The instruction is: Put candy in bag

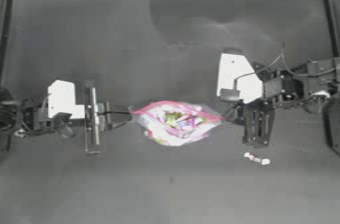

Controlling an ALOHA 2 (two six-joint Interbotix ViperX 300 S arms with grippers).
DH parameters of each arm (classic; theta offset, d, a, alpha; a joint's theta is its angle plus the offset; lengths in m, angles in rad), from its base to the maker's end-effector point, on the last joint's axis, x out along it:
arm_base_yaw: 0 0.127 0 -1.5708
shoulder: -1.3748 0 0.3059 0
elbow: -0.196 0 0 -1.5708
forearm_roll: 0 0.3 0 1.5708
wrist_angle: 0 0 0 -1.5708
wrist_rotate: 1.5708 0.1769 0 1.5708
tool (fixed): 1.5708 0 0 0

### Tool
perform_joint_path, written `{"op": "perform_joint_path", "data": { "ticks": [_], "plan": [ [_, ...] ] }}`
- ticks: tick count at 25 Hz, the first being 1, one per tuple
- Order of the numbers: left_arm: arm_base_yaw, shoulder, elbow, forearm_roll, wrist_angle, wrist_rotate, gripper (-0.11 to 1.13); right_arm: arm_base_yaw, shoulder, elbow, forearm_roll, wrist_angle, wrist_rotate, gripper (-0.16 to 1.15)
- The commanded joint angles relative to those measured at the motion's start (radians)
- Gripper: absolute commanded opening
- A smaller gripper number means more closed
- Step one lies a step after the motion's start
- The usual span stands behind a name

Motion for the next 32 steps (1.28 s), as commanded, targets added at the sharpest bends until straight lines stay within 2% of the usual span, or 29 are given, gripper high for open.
{"op": "perform_joint_path", "data": {
  "ticks": [1,16,27,32],
  "plan": [
    [-0.002,0.002,-0.028,0.008,-0.003,0.0,0.34,0.008,-0.017,-0.011,0.005,-0.02,0.002,0.25],
    [-0.009,0.015,-0.043,0.035,0.0,0.005,0.34,0.017,0.023,-0.009,-0.006,-0.081,0.002,0.25],
    [-0.009,0.04,-0.043,0.037,0.006,0.011,0.34,0.017,0.044,0.0,-0.049,-0.106,0.003,0.25],
    [-0.008,0.041,-0.043,0.035,0.009,0.032,0.34,0.015,0.044,0.02,-0.044,-0.127,0.005,0.25]
  ]
}}
